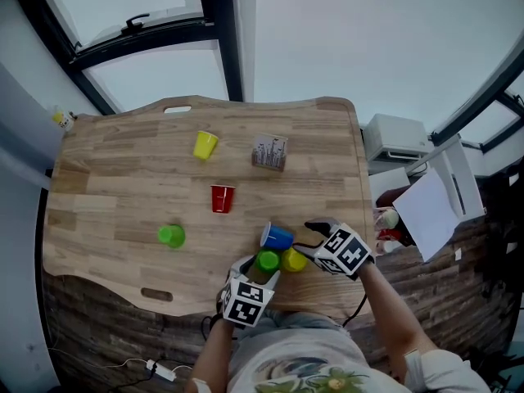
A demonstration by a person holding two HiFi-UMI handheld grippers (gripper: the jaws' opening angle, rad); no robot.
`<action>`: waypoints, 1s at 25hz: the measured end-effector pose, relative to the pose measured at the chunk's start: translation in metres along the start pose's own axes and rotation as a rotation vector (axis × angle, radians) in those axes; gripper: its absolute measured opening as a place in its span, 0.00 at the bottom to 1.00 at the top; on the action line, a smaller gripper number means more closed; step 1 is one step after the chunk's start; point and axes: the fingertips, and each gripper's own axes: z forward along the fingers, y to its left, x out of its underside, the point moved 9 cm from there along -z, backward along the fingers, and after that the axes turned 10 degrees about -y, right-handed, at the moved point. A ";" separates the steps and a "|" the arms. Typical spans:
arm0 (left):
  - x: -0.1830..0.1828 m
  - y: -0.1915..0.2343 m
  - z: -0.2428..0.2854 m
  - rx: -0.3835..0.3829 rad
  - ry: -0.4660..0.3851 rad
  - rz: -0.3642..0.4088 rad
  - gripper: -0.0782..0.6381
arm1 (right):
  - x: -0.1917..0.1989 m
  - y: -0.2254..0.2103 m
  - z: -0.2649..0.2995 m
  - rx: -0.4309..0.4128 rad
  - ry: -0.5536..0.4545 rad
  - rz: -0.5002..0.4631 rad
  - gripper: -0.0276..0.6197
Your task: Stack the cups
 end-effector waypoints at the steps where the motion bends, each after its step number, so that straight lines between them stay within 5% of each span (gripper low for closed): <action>1: -0.003 0.001 -0.004 0.001 -0.014 0.001 0.51 | -0.002 -0.003 0.006 -0.034 0.019 -0.008 0.45; 12: 0.000 0.015 -0.022 -0.043 -0.052 -0.035 0.51 | -0.015 -0.011 0.054 -0.258 0.227 -0.062 0.45; 25: -0.001 0.026 -0.020 -0.067 -0.055 -0.065 0.51 | -0.006 -0.043 0.064 -0.144 0.224 -0.039 0.42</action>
